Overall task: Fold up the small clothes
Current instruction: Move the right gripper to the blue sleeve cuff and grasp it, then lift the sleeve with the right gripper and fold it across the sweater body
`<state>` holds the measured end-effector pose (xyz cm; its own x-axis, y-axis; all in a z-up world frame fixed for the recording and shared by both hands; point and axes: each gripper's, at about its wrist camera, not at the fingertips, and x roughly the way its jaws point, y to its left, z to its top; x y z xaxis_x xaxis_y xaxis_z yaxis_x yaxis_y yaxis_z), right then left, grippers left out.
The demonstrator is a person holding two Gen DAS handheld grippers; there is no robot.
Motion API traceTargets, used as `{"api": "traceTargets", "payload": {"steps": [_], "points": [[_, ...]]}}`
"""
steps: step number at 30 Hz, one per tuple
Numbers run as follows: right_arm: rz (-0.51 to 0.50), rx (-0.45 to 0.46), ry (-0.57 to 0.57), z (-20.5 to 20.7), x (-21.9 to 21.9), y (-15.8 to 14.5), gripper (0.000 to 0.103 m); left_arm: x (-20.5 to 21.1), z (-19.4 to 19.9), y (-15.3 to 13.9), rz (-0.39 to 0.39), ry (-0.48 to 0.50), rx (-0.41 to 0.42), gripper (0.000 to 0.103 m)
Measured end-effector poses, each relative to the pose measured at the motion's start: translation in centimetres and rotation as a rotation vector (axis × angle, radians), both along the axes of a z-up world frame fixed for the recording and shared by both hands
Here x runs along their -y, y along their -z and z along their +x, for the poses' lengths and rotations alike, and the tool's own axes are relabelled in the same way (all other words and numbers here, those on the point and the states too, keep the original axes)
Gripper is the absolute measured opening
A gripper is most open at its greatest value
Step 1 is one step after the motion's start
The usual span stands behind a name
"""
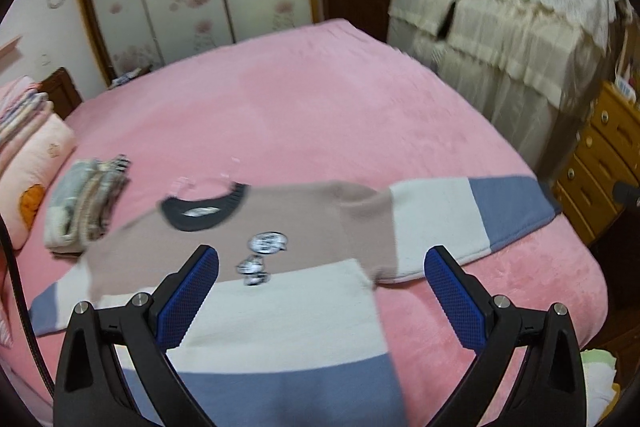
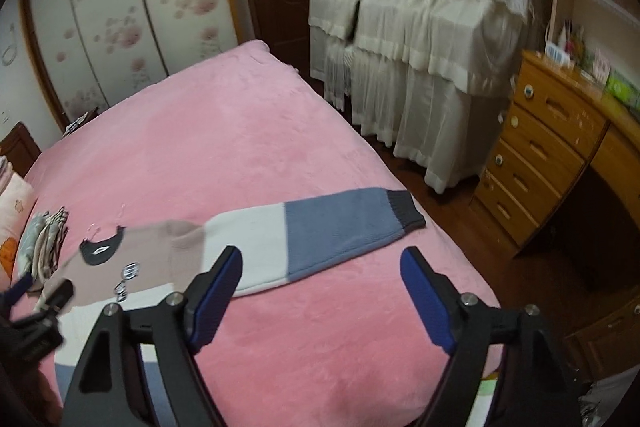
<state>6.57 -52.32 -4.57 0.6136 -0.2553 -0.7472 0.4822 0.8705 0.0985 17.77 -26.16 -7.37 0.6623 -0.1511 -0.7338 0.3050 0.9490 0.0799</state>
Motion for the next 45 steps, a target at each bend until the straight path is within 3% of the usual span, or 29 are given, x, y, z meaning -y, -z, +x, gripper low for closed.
{"api": "traceTargets", "payload": {"steps": [6,13,16,19,27,29,33,34,38,42,45], "points": [[0.051,-0.050,0.013,2.4,3.9,4.9,0.071,7.6,2.6,6.5,0.010,0.061,-0.074,0.102],[0.149,-0.107,0.021,4.1,7.8,11.0,0.063,15.6,3.3,11.8,0.027,0.132,-0.085,0.102],[0.204,-0.111,0.036,4.6,9.4,13.2,0.063,17.8,3.5,14.4,0.061,0.146,-0.110,0.091],[0.273,-0.106,0.062,5.0,11.1,15.1,0.063,18.9,3.9,16.8,0.077,0.147,-0.162,0.076],[0.401,-0.091,0.128,7.0,14.0,18.6,0.062,18.8,4.7,18.5,0.032,0.129,-0.171,0.072],[0.409,-0.088,0.137,7.6,14.4,19.1,0.053,18.6,4.9,18.6,0.022,0.134,-0.176,0.069],[0.412,-0.075,0.159,8.6,15.1,19.5,0.030,17.9,5.5,18.5,0.010,0.137,-0.187,0.060],[0.404,-0.069,0.158,8.8,15.2,19.4,0.016,17.9,5.5,18.4,0.009,0.140,-0.189,0.057],[0.296,-0.032,0.125,8.9,13.8,17.2,0.011,17.9,5.5,17.5,0.017,0.151,-0.204,0.037],[0.147,0.038,0.028,8.3,9.8,12.5,0.011,16.0,5.4,15.9,0.051,0.110,-0.211,0.025],[0.079,0.100,-0.057,7.9,6.5,8.6,0.011,13.4,5.8,14.0,0.019,0.069,-0.231,0.019]]}}
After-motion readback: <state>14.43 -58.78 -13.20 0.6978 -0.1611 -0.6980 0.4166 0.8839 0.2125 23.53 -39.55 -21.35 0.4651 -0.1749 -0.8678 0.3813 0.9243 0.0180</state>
